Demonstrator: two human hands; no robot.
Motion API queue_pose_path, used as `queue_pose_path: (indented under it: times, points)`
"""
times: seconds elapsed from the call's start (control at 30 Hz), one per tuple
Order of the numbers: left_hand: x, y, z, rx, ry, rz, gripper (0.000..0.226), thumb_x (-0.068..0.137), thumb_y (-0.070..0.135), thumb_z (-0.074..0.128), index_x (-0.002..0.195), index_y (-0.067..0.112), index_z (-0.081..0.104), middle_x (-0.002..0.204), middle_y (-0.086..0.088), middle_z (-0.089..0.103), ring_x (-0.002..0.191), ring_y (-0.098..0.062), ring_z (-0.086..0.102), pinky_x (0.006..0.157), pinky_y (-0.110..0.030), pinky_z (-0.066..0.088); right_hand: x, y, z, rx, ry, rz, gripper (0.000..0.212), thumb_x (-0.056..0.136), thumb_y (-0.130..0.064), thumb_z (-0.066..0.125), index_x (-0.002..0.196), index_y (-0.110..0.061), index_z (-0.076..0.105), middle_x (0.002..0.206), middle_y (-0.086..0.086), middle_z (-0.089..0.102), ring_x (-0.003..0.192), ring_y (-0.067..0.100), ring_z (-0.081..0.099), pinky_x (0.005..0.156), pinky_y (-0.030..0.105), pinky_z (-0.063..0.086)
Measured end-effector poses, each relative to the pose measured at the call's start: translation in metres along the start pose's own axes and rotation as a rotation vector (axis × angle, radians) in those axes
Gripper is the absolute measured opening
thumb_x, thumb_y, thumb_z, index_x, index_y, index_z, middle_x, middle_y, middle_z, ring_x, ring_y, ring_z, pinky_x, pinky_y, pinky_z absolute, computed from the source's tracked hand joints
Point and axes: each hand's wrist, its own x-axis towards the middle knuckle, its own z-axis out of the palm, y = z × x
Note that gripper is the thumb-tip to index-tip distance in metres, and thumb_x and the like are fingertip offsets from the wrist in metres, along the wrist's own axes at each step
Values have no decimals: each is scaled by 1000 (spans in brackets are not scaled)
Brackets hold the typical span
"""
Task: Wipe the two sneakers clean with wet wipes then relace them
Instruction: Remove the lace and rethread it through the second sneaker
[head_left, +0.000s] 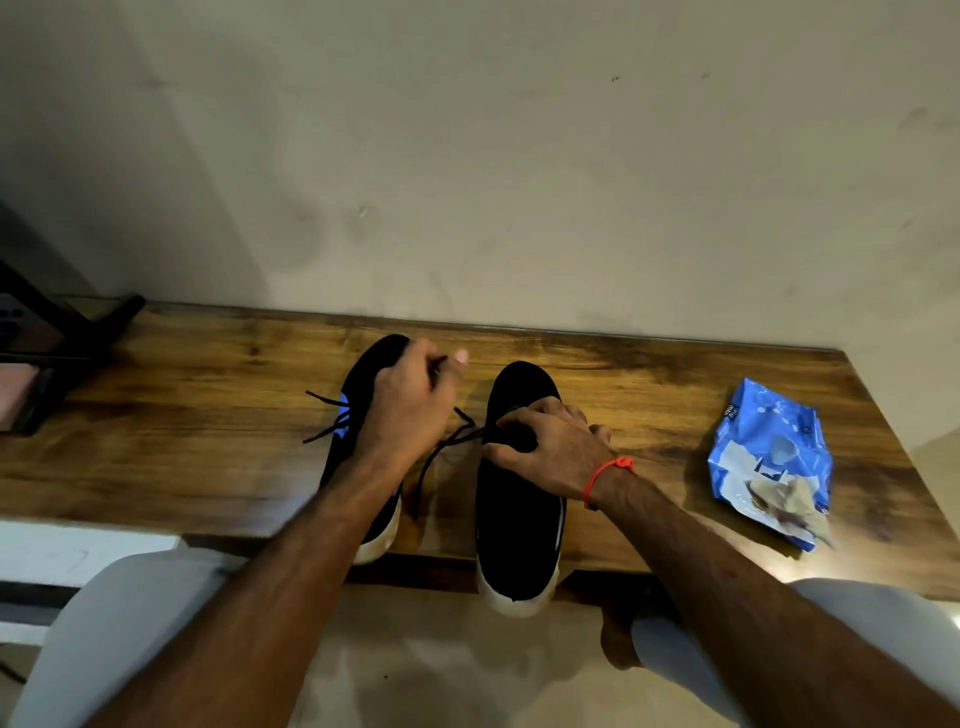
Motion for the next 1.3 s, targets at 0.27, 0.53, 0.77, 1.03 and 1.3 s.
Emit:
queue_pose_path:
  times: [0.27, 0.53, 0.77, 1.03, 1.3]
  points:
    - [-7, -5, 6, 543, -383, -94, 21, 99, 42, 62, 97, 21, 60, 95, -2, 58, 76, -15, 56, 61, -30, 47, 0, 0, -2, -52, -25, -10, 61, 81, -78, 45, 134, -48, 47, 148, -7, 35, 136, 24, 30, 102, 56, 26]
    - [0, 0, -13, 299, 283, 77, 31, 104, 43, 46, 89, 19, 57, 68, 4, 55, 59, -15, 54, 51, -26, 37, 0, 2, -8, -57, 11, 13, 58, 85, -71, 48, 136, -44, 45, 148, -5, 37, 137, 28, 32, 103, 58, 29]
    - [-15, -3, -6, 321, -585, -406, 19, 99, 28, 63, 105, 10, 60, 86, -13, 74, 55, -21, 73, 51, -32, 59, 1, 2, -7, -57, -18, 23, 58, 86, -68, 51, 137, -42, 46, 150, -3, 34, 138, 30, 29, 106, 58, 27]
    - [-17, -8, 5, 297, -466, -373, 39, 105, 41, 47, 132, 13, 40, 94, -19, 69, 56, -27, 73, 53, -40, 62, 3, 7, -11, -23, -68, -8, 57, 86, -64, 55, 138, -42, 46, 148, -3, 34, 138, 30, 26, 109, 55, 33]
    - [-12, -21, 18, 524, -340, -307, 19, 104, 26, 54, 116, 10, 55, 93, -16, 66, 59, -27, 72, 55, -43, 63, 6, 10, -9, 11, -68, -30, 59, 86, -64, 56, 139, -40, 47, 147, -2, 36, 136, 30, 27, 110, 53, 33]
